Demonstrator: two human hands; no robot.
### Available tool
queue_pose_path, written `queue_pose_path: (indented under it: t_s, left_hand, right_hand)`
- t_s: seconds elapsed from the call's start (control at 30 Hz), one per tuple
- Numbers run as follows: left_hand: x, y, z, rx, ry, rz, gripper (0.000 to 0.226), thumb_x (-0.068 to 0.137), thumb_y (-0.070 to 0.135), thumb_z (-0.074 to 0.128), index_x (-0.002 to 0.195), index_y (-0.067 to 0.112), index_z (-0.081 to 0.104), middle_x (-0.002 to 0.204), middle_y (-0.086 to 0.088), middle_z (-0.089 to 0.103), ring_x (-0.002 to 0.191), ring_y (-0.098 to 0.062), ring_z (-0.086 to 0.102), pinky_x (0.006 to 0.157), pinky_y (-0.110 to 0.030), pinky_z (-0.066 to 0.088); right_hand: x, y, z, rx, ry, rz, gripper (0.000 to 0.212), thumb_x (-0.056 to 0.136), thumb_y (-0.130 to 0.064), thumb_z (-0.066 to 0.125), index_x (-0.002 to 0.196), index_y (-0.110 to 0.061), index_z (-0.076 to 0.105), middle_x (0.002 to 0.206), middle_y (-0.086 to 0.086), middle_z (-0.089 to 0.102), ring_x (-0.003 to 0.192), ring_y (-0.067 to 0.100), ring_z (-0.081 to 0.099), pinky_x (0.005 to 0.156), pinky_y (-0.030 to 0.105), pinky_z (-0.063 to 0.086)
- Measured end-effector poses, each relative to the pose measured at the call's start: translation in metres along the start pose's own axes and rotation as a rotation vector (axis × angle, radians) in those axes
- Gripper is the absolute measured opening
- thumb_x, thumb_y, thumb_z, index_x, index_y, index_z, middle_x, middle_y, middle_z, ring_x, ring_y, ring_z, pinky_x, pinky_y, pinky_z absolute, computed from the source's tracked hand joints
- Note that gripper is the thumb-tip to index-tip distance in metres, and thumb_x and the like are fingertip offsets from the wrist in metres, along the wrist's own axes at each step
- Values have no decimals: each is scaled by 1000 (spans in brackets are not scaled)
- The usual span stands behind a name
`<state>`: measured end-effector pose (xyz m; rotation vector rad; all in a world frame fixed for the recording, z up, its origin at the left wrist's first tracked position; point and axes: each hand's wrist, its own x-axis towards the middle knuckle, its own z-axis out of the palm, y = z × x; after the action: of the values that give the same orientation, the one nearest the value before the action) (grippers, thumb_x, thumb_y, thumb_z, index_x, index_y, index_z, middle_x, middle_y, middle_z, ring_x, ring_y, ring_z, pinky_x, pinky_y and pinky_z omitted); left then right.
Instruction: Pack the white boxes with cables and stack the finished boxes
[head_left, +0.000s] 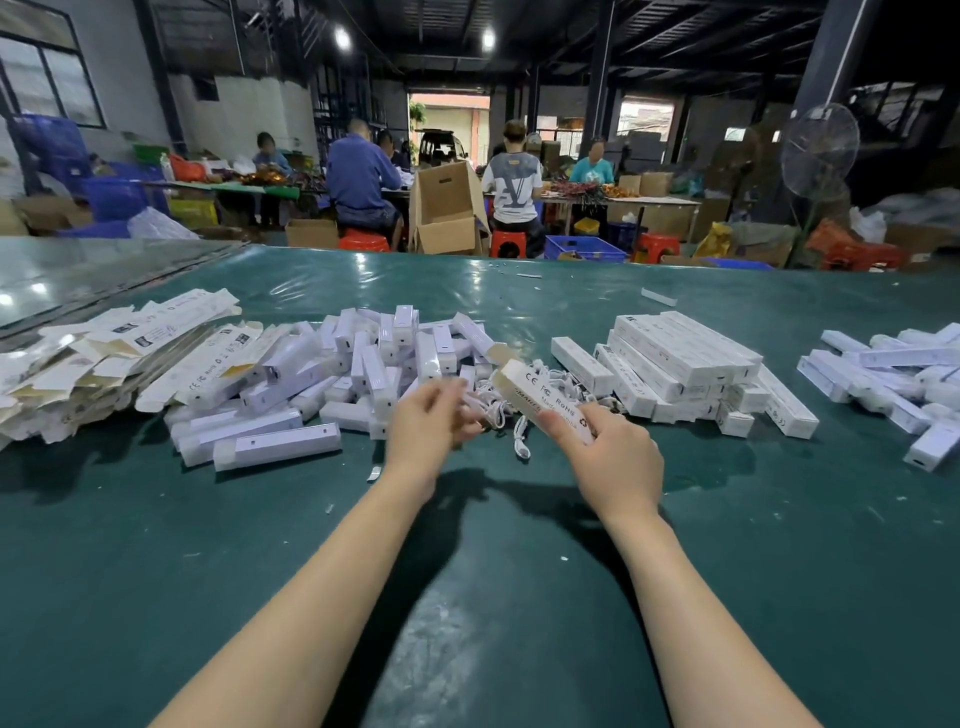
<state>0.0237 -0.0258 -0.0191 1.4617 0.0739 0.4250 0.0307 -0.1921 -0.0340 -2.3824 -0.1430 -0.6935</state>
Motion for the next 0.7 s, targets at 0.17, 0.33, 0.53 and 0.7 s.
queue_pose_path:
  t_s: [0.17,0.33,0.53,0.7]
  left_hand:
    - [-10,12,-35,-575,93,-106,13,94,9,49,87,13,59,60,8,67,52,1,60,52,-13,50]
    - [-14,14,-37,-527,153,-72,14,91,7,54,91,16,42,69,2,65,54,-2,61,50,-15,49]
    - [-26,18,-25,-341,90,141,25,90,-1,53,84,19,39,67,2,71,60,-10,66,57,-21,54]
    - [-30,18,-21,-282,117,161,25,91,1,51,84,20,37,75,-1,68,64,-14,65,59,-26,56]
  right_hand:
    - [-3,-4,5,-129,-142,-104,56,79,-65,48,54,-19,29,52,-7,38,59,21,41,46,29,19]
    - [-4,-9,1,-6,-207,-124,57,80,-60,51,51,-17,28,48,-4,36,52,14,36,47,31,21]
    - [-5,-12,-2,3,-281,-154,56,79,-60,51,52,-17,29,47,-4,35,50,14,35,50,32,23]
    - [0,-9,-6,199,-273,-79,54,83,-53,55,50,-20,27,47,-3,31,54,33,52,55,32,29]
